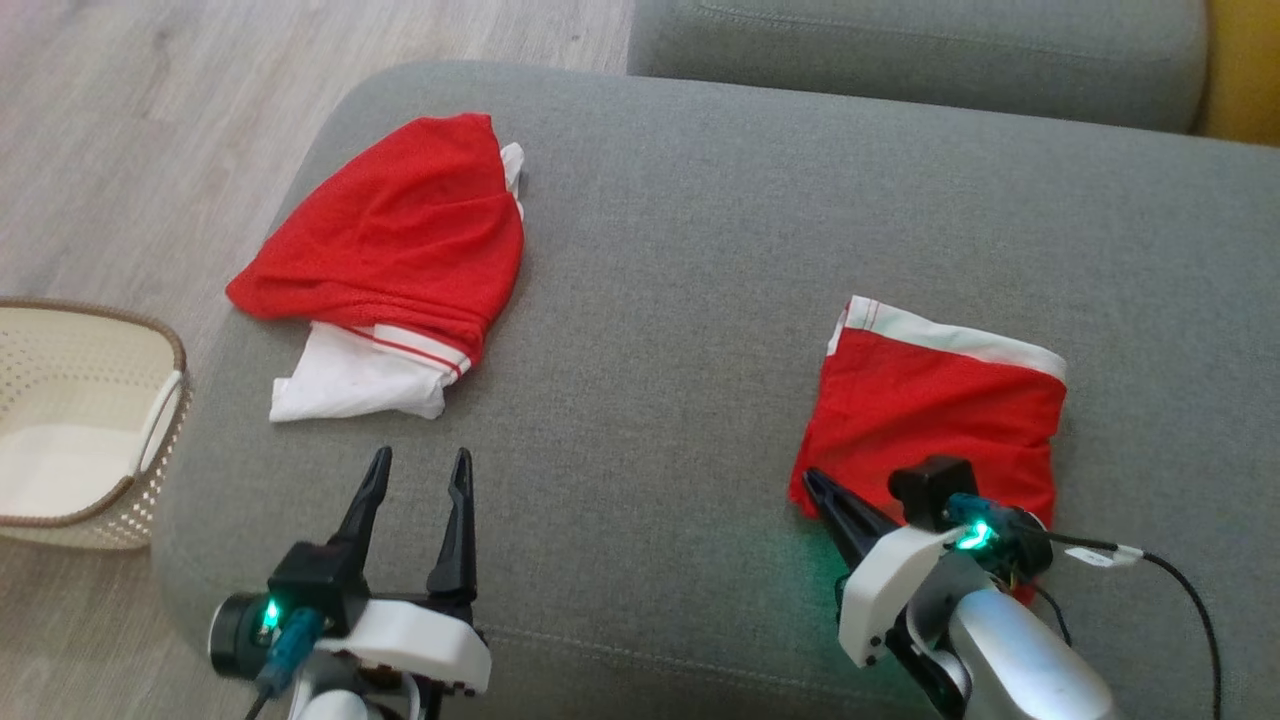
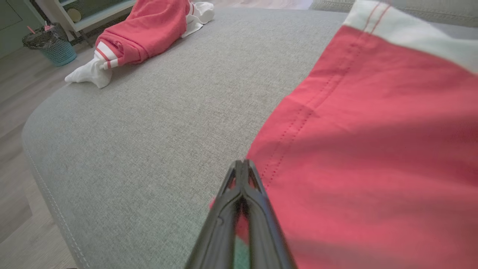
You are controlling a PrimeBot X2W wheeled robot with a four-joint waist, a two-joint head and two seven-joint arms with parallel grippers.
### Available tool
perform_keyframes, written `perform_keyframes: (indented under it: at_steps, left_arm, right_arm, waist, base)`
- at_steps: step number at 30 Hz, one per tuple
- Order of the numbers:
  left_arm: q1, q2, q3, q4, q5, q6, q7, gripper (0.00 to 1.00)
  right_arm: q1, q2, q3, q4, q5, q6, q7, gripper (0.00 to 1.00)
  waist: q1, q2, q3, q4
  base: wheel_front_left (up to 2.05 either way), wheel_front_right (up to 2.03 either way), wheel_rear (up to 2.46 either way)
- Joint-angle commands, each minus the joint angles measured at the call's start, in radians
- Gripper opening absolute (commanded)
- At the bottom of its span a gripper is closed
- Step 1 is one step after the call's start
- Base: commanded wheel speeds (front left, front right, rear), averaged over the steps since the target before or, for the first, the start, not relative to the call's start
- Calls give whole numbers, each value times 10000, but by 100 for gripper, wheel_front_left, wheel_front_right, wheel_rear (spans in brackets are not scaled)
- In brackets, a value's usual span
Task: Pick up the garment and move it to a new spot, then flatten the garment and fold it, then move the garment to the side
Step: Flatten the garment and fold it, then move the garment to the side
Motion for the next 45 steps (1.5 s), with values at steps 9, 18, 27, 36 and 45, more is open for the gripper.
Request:
perform_keyframes:
  at_steps: [9,18,27,36,45]
  left_arm:
    - [-54,-15,570,-430,84,138,-122,100]
    - [97,-15,934,-680,73,175,-122,100]
    - [231,-15,1108,-700,88,130,-122,100]
    - [574,-15,887,-488,308,220,-122,100]
    - [476,-15,803,-499,253,260,-122,100]
  right_arm:
    - [-76,-280,-951,-1243,-168,-2,-469,0]
    - [781,-116,-3575,-3111,-1835,-2,-568,0]
    - [2504,345,-5394,-5104,-3033,-2,-602,0]
    - [3157,355,-5180,-5317,-2424,-2,-671,100]
    - [3131,356,-5247,-5261,-2229,-2,-687,100]
  waist:
    - [0,0,-613,-538]
    - [0,0,-986,-1185]
    - [0,0,-1114,-1588]
    - [0,0,-1100,-1763]
    - [0,0,-1048,-1620]
  base:
    - [0,0,0]
    - [0,0,0]
    - [0,0,0]
    - [0,0,0]
    - [0,0,0]
